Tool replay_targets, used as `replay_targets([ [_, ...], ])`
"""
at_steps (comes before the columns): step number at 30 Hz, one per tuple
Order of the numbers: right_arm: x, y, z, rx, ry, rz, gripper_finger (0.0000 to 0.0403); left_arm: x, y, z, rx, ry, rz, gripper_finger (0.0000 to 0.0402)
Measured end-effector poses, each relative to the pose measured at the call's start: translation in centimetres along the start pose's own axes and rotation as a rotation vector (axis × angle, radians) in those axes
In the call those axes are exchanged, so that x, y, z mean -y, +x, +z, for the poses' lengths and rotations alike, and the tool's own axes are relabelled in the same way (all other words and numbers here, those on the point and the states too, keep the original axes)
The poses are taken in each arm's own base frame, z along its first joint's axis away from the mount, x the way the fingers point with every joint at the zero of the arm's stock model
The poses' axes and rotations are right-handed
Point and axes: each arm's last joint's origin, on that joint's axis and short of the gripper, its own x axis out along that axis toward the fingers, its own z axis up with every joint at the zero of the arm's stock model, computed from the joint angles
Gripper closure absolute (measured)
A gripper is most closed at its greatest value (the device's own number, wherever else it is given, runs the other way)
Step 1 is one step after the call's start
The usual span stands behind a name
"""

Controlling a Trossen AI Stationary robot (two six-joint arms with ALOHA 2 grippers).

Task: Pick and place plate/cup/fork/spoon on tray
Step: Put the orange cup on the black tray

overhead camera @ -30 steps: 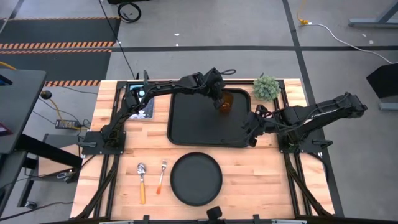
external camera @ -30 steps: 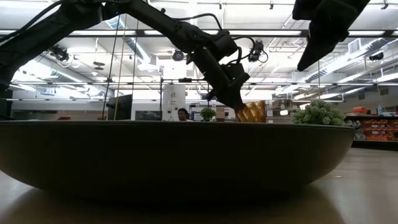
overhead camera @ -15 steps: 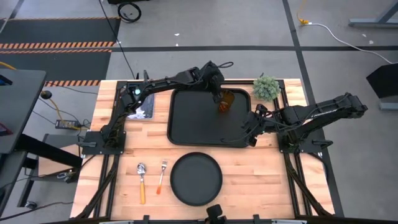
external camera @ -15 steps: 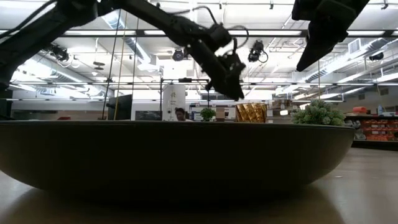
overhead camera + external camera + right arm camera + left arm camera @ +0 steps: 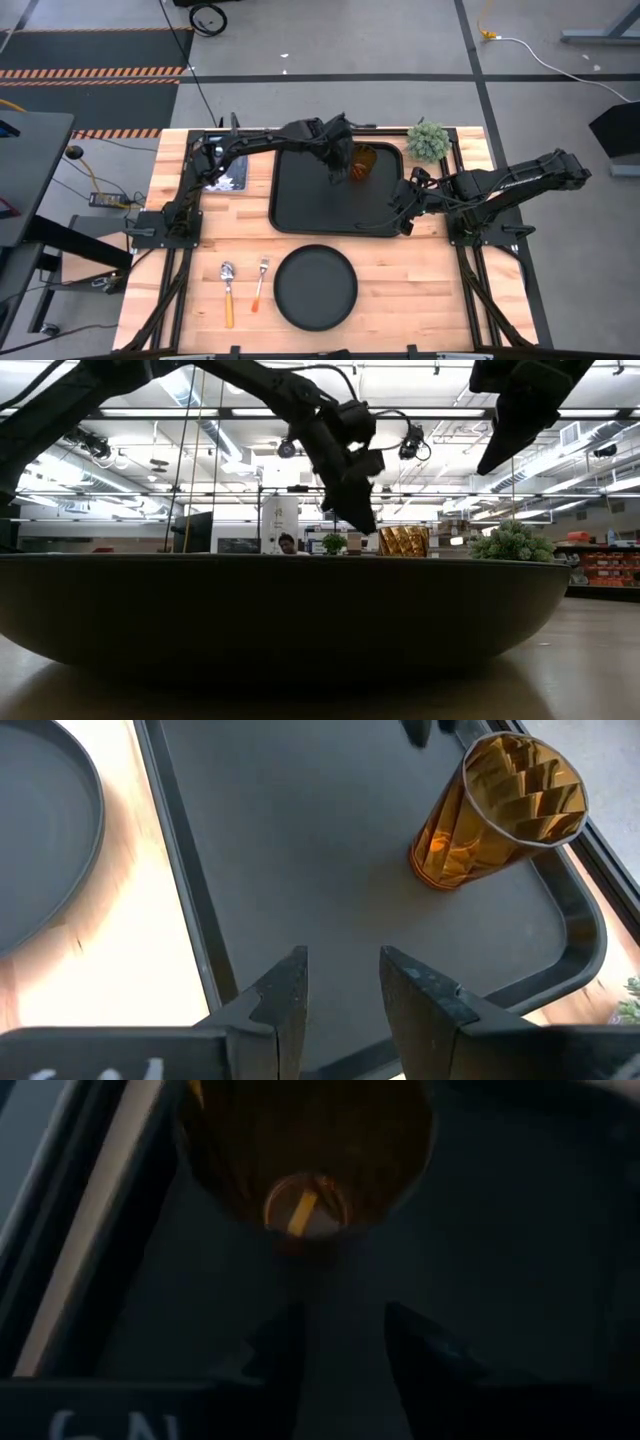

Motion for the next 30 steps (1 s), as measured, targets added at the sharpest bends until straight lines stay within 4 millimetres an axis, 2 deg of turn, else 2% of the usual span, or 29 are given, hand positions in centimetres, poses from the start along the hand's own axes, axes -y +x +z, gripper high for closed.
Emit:
replay_targets([
  [6, -0.1, 0.0, 0.0, 0.002, -0.001, 0.003, 0.0271, 1.0, 2.1, -0.2, 0.064, -0.055, 0.083, 0.0258],
  [12, -0.2, -0.1, 0.0, 0.005, -0.001, 0.016, 0.0271, 0.9, 3.3, -0.4, 0.080, -0.100, 0.163, 0.0258],
  [17, -0.5, -0.2, -0.1, 0.007, -0.013, 0.026, 0.0271, 0.8, 5.0, -0.2, 0.145, -0.122, 0.175, 0.0258],
  [30, -0.1, -1.4, -0.2, 0.063, 0.001, 0.055, 0.0271, 0.7, 5.7, 0.3, 0.231, -0.193, 0.299, 0.0258],
])
